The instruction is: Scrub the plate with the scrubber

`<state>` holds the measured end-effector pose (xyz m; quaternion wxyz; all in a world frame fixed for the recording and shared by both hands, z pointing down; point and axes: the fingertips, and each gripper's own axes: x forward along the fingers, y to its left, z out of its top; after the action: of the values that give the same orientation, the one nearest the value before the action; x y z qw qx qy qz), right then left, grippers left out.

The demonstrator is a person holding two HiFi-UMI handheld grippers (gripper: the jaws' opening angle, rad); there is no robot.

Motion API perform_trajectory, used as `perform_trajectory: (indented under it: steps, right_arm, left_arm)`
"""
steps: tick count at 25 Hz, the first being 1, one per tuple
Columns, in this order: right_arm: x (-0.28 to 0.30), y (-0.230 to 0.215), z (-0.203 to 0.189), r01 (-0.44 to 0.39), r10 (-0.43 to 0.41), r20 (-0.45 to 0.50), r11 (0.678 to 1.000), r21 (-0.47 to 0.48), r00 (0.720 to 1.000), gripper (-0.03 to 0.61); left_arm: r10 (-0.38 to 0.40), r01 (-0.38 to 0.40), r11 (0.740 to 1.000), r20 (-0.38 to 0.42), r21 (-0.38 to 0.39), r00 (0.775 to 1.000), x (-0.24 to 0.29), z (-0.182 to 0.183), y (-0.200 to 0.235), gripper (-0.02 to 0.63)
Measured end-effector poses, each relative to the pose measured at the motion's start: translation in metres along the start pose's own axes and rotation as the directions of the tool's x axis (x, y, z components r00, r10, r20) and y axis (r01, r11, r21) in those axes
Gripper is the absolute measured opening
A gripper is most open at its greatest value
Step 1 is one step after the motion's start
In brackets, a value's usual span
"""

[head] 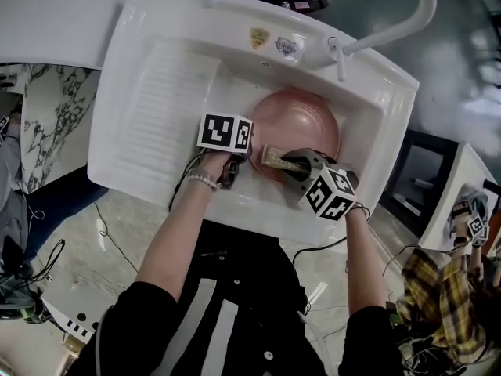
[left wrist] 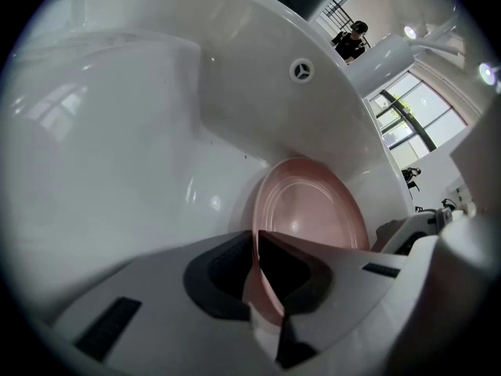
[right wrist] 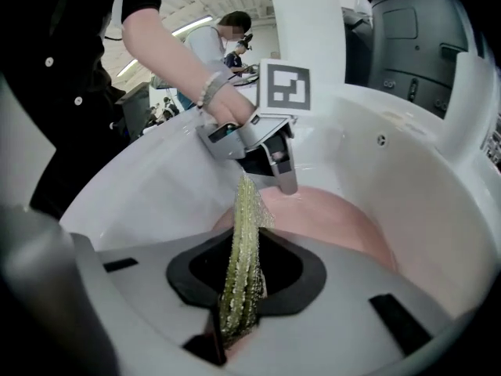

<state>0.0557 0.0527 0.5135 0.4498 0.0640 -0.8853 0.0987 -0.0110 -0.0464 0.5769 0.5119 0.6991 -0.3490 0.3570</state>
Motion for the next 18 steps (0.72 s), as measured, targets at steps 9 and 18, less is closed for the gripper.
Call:
perform_trajectory:
  steps: [9,18]
  right_arm:
    - [-0.015,-0.097,0.008,0.349,-0.354,0.054,0.934,0.078,0.934,0.074]
    - [-0.003,-0.134,-0.017,0.447,-0.447,-0.024,0.889,0.102,0.894,0.073]
  left_arm:
    - [-0.013,0.014,1.0,0.064,-0.027,0.998,-0.012,0.011,0.004,0.023]
    - [0.004,-0.002,1.0,0.083,-0.028,0.997,-0.019,0.014,0.007,0.023]
